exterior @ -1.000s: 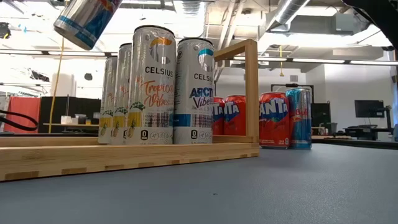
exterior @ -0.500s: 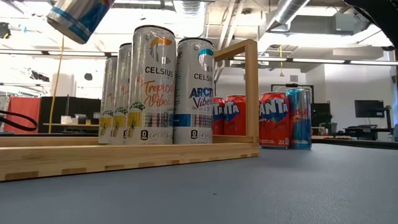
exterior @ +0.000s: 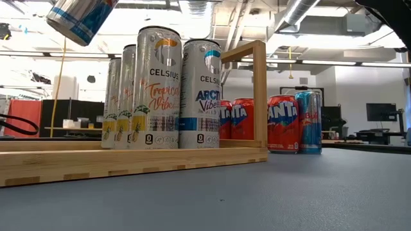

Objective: Place canned beverage on shelf
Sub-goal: Put the bottom blue soda can on the shelf

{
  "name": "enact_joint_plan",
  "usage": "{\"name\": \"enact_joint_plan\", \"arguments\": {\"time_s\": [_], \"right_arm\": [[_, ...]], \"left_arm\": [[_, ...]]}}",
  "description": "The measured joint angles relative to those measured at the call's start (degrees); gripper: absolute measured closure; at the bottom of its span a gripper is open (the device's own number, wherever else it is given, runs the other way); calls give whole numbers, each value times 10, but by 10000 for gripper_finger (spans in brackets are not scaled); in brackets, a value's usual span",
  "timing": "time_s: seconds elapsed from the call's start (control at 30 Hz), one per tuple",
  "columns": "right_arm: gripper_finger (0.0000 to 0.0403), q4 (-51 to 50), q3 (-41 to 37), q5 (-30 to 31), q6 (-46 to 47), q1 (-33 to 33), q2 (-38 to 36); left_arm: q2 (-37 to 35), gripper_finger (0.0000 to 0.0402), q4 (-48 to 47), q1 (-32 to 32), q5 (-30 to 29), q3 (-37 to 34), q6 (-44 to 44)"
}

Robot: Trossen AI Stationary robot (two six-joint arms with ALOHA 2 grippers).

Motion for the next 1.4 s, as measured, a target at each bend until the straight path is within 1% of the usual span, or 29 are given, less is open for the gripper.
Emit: {"name": "enact_joint_plan", "arguments": {"time_s": [0.03, 0.07, 0.13, 0.23, 0.27, 0.33, 0.43, 0.5, 0.6, 0.67, 0.73, 0.83, 0.9, 1.0, 1.1, 1.23, 1.3, 1.4], "right_arm": [[226, 1, 0, 0, 2, 0, 0], [215, 1, 0, 0, 4, 0, 0], [170, 3, 0, 13, 17, 0, 0], [104, 5, 0, 36, 29, 0, -7], [89, 6, 0, 39, 30, 0, -12], [72, 4, 0, 51, 29, -1, -26], [68, -5, 0, 61, 29, -6, -56], [75, -12, 0, 62, 29, -10, -80], [86, -22, 0, 61, 32, -17, -127], [91, -25, 1, 61, 40, -22, -159], [92, -30, 1, 61, 48, -27, -183], [93, -38, 1, 61, 52, -32, -212], [93, -39, 1, 61, 52, -32, -227], [93, -35, 1, 61, 57, -32, -245], [93, -36, 1, 61, 72, -32, -251], [93, -45, 0, 61, 82, -30, -250], [93, -53, 0, 61, 83, -30, -247], [92, -65, -1, 61, 91, -30, -244]], "left_arm": [[0, 191, 0, 0, 0, 0, -1], [0, 191, 0, 0, -2, 0, -2], [0, 191, 1, 0, -13, 0, -3], [1, 191, -7, -5, -53, 0, -7], [1, 191, -7, -8, -70, 0, -9], [1, 191, -8, -19, -97, 0, -18], [1, 191, -28, -40, -136, 0, -44], [1, 191, -36, -62, -179, 0, -67], [1, 191, -47, -112, -274, -6, -109], [0, 191, -43, -148, -347, -29, -151], [0, 191, -44, -179, -398, -66, -218], [2, 191, -28, -205, -424, -120, -307], [2, 191, -8, -208, -444, -151, -341], [2, 191, 25, -209, -496, -192, -369], [3, 191, 39, -207, -499, -226, -385], [-2, 191, 30, -197, -455, -252, -382], [-17, 191, 7, -197, -417, -256, -383], [-50, 191, 1, -202, -390, -256, -361]]}}
